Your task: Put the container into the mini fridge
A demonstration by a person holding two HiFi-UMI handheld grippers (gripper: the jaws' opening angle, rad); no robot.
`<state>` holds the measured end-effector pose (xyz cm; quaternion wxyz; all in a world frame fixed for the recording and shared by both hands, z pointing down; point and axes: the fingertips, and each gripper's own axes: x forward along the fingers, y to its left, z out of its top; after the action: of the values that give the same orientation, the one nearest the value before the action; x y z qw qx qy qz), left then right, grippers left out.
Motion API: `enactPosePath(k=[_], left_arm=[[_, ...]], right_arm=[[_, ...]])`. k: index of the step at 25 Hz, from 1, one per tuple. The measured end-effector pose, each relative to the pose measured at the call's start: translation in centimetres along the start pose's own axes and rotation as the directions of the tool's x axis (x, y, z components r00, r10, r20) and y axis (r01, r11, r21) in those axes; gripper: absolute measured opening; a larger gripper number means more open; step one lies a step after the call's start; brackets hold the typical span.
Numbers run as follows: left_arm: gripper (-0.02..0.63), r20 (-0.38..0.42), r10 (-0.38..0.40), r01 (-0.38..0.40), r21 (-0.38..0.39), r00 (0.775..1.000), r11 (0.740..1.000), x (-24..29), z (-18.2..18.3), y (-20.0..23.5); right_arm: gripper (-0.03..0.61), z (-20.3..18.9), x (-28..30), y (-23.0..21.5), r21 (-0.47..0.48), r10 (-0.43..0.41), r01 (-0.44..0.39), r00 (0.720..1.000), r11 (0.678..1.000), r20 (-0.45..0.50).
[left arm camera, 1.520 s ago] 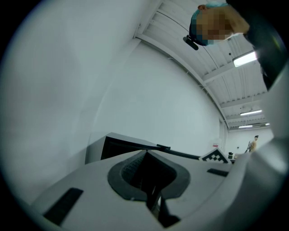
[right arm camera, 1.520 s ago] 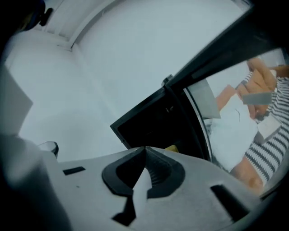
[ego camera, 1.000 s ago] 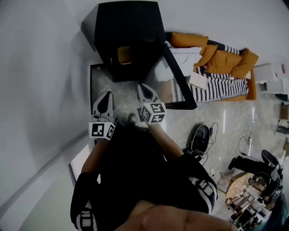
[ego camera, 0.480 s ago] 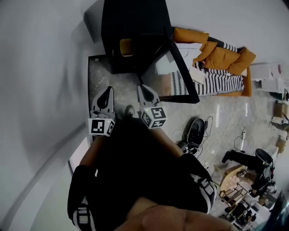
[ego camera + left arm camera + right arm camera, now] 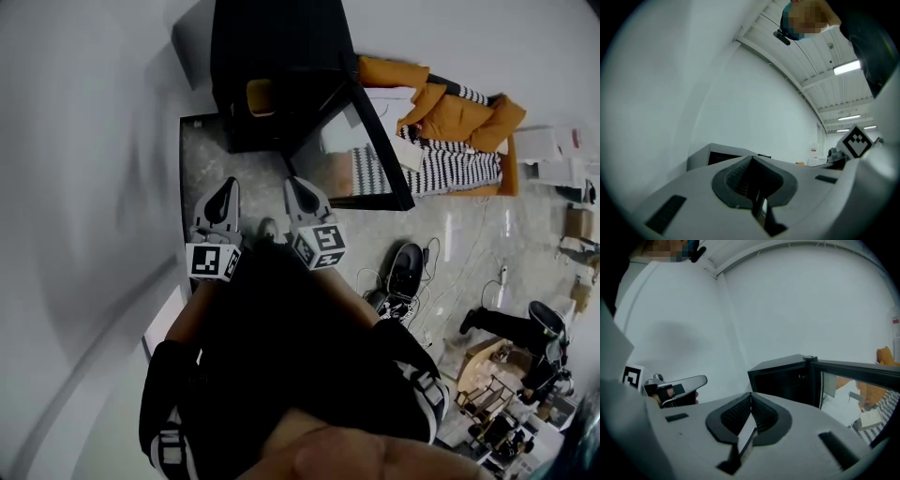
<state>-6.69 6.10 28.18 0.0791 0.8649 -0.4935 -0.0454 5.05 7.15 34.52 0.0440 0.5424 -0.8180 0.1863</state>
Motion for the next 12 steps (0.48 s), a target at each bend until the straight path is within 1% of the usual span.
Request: enactPosePath(k=[12], left_arm=[[0.005, 0.002, -0.014, 0.014, -0.009, 1.0, 1.0, -0.29, -0.43, -0.02]], right_arm=[[0.002, -0.81, -0.19, 0.72, -0.014, 0.005, -0.005, 1.0, 1.0, -0.01]])
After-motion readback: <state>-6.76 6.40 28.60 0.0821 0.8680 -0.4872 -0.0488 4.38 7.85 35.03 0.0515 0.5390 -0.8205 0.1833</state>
